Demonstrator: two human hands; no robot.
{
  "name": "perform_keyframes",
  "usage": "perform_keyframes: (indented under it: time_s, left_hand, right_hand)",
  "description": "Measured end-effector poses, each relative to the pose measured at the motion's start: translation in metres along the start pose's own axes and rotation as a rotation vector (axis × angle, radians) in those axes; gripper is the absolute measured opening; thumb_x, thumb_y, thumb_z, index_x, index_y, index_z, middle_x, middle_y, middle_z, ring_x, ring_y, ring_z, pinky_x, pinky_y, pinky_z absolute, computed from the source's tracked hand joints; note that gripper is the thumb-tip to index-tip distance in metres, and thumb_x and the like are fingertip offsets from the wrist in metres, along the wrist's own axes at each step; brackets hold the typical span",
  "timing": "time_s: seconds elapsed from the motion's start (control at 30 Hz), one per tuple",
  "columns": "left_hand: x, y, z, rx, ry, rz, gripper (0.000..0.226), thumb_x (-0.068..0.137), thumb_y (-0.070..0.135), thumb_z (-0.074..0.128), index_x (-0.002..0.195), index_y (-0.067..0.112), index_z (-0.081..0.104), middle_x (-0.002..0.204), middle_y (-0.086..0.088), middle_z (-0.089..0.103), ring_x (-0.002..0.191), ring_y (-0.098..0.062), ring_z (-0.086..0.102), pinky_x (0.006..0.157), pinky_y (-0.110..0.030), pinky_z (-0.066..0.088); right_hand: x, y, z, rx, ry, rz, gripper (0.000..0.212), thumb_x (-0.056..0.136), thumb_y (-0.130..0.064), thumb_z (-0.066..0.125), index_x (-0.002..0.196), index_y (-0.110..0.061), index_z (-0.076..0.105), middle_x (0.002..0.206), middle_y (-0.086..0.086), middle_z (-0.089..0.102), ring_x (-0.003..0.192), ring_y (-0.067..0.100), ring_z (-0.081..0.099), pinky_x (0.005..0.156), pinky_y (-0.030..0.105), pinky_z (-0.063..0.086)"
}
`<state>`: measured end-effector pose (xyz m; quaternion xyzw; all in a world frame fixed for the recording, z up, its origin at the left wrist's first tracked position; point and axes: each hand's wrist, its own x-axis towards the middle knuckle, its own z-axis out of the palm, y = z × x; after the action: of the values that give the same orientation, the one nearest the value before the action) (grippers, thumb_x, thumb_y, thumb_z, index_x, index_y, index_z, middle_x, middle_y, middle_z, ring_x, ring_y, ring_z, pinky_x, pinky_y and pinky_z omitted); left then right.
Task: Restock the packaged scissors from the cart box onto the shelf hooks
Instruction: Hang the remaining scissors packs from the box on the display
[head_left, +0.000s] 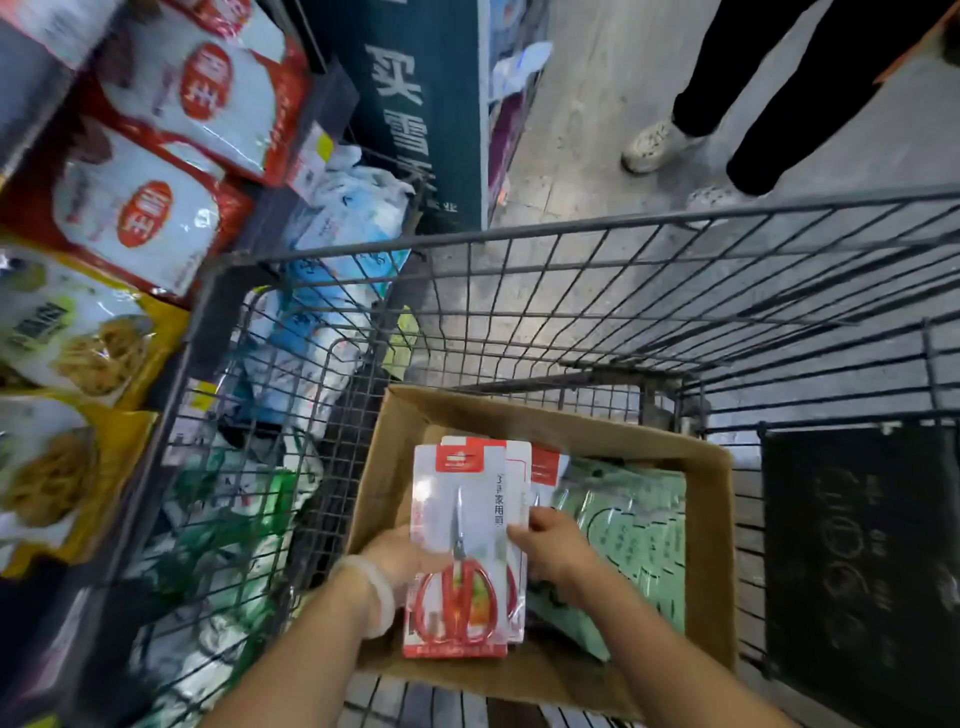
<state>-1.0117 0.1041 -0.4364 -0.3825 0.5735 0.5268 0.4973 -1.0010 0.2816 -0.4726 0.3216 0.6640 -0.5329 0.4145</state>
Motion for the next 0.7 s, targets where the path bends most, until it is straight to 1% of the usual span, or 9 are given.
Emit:
perform_keyframes:
  time_s: [0.17,0.23,0.33,0.4,0.47,0.5,0.57,0.6,0.7]
  left_hand:
    - [-0.045,0.001,-0.004,-0.188,0.074,0.077,0.032,0.085,0.001,0.063,0.116,0.008,0.062,0.107,-0.017,0.071,0.099,-0.034,0.068,0.096,-0.050,0.050]
    - [-0.067,0.006,-0.009,-0.219,0.110,0.142,0.029,0.086,0.001,0.062,0.114,0.007,0.062,0.106,-0.018,0.071,0.098,-0.034,0.068,0.093,-0.049,0.052]
    - [-0.098,0.013,-0.021,-0.287,0.182,0.255,0.028,0.087,-0.003,0.059,0.115,0.000,0.061,0.110,-0.025,0.067,0.100,-0.037,0.065,0.088,-0.047,0.053]
    - [-0.119,0.013,-0.031,-0.279,0.181,0.343,0.027,0.088,-0.006,0.057,0.115,-0.005,0.059,0.101,-0.026,0.067,0.085,-0.035,0.068,0.078,-0.042,0.057]
    - [-0.142,0.007,-0.041,-0.296,0.171,0.431,0.024,0.089,-0.008,0.052,0.113,-0.004,0.059,0.090,-0.020,0.067,0.068,-0.026,0.067,0.065,-0.035,0.058]
    - [-0.155,0.001,-0.046,-0.307,0.176,0.461,0.023,0.090,-0.006,0.052,0.111,-0.002,0.059,0.089,-0.019,0.067,0.069,-0.025,0.066,0.066,-0.036,0.057]
    - [-0.183,-0.016,-0.058,-0.311,0.190,0.517,0.018,0.089,-0.004,0.055,0.106,0.001,0.061,0.091,-0.019,0.068,0.075,-0.027,0.065,0.076,-0.041,0.055]
    - [-0.197,-0.028,-0.065,-0.310,0.195,0.551,0.015,0.089,-0.003,0.056,0.101,0.002,0.063,0.087,-0.016,0.070,0.074,-0.026,0.066,0.076,-0.040,0.056]
    - [-0.241,-0.078,-0.089,-0.356,0.232,0.653,0.016,0.089,-0.004,0.056,0.084,0.010,0.063,0.063,-0.002,0.072,0.053,-0.014,0.068,0.053,-0.025,0.056]
  right_hand:
    - [-0.036,-0.023,-0.002,0.021,0.012,-0.105,0.018,0.095,-0.010,0.047,0.106,-0.016,0.060,0.103,0.003,0.068,0.084,0.014,0.065,0.069,0.027,0.053]
    - [-0.052,-0.036,-0.004,0.025,0.061,-0.160,0.015,0.094,-0.007,0.047,0.101,-0.014,0.059,0.103,0.010,0.067,0.087,0.022,0.064,0.077,0.038,0.054]
    - [-0.078,-0.057,-0.007,0.011,0.138,-0.250,0.015,0.093,-0.005,0.049,0.103,-0.004,0.059,0.103,0.017,0.066,0.092,0.031,0.062,0.085,0.045,0.051]
    - [-0.101,-0.070,-0.006,0.007,0.142,-0.310,0.011,0.093,-0.005,0.049,0.098,-0.006,0.059,0.099,0.018,0.066,0.087,0.030,0.061,0.079,0.043,0.051]
    - [-0.127,-0.080,0.000,-0.001,0.094,-0.372,0.011,0.094,-0.008,0.049,0.094,-0.012,0.059,0.090,0.010,0.070,0.079,0.023,0.065,0.067,0.036,0.052]
    - [-0.141,-0.084,0.006,-0.021,0.063,-0.411,0.011,0.094,-0.010,0.049,0.096,-0.014,0.059,0.087,0.006,0.072,0.075,0.020,0.068,0.064,0.032,0.052]
    - [-0.170,-0.089,0.021,-0.066,0.023,-0.494,0.015,0.095,-0.011,0.048,0.101,-0.017,0.060,0.087,0.001,0.074,0.073,0.014,0.071,0.060,0.027,0.053]
    - [-0.184,-0.089,0.031,-0.079,0.010,-0.531,0.018,0.096,-0.008,0.047,0.104,-0.016,0.060,0.091,0.004,0.073,0.077,0.017,0.071,0.063,0.029,0.055]
    - [-0.229,-0.084,0.069,-0.119,-0.053,-0.610,0.021,0.095,-0.004,0.046,0.113,-0.006,0.059,0.104,0.017,0.069,0.093,0.035,0.066,0.086,0.050,0.053]
